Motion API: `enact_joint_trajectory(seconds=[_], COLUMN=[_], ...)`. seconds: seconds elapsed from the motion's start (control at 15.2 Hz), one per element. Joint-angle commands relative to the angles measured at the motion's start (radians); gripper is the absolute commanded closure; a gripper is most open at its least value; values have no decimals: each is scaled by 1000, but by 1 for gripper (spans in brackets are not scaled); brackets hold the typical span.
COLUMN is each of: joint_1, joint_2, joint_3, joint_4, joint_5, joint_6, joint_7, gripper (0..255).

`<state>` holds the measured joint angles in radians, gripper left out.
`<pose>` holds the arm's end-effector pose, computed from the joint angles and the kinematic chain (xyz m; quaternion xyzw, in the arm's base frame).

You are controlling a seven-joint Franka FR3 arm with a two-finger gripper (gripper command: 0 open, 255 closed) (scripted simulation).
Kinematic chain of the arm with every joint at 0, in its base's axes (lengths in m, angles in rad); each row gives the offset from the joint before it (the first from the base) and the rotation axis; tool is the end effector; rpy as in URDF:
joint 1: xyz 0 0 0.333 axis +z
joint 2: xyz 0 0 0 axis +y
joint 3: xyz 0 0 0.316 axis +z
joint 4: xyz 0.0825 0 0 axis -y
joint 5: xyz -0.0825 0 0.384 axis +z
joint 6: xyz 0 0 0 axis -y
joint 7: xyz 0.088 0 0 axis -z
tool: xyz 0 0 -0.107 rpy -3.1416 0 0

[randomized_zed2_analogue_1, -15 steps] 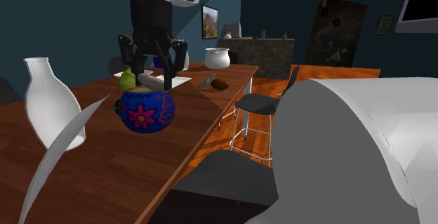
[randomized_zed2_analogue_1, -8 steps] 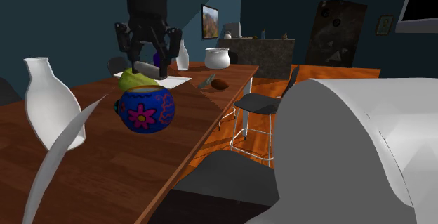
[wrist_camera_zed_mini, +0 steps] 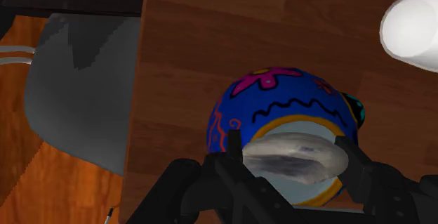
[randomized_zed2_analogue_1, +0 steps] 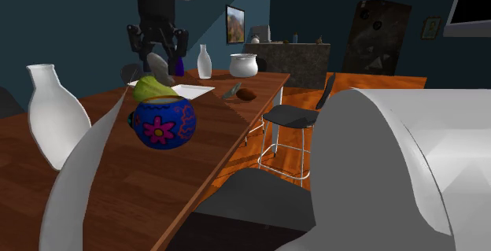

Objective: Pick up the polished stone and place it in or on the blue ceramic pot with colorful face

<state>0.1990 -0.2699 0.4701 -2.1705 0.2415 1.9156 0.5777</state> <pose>0.3588 0.3213 0.4929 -0.9986 0.0035 0.0338 0.0408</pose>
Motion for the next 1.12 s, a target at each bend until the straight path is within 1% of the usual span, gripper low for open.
enact_joint_trajectory(seconds=[0.0,0.13,1.06], joint_1=[-9,-12,-4], joint_2=[94,193,253], joint_3=[24,44,53], joint_4=[82,180,48], joint_5=[-38,-86,-106], joint_6=[10,6,192], joint_7=[36,76,79], gripper=[255,255,255])
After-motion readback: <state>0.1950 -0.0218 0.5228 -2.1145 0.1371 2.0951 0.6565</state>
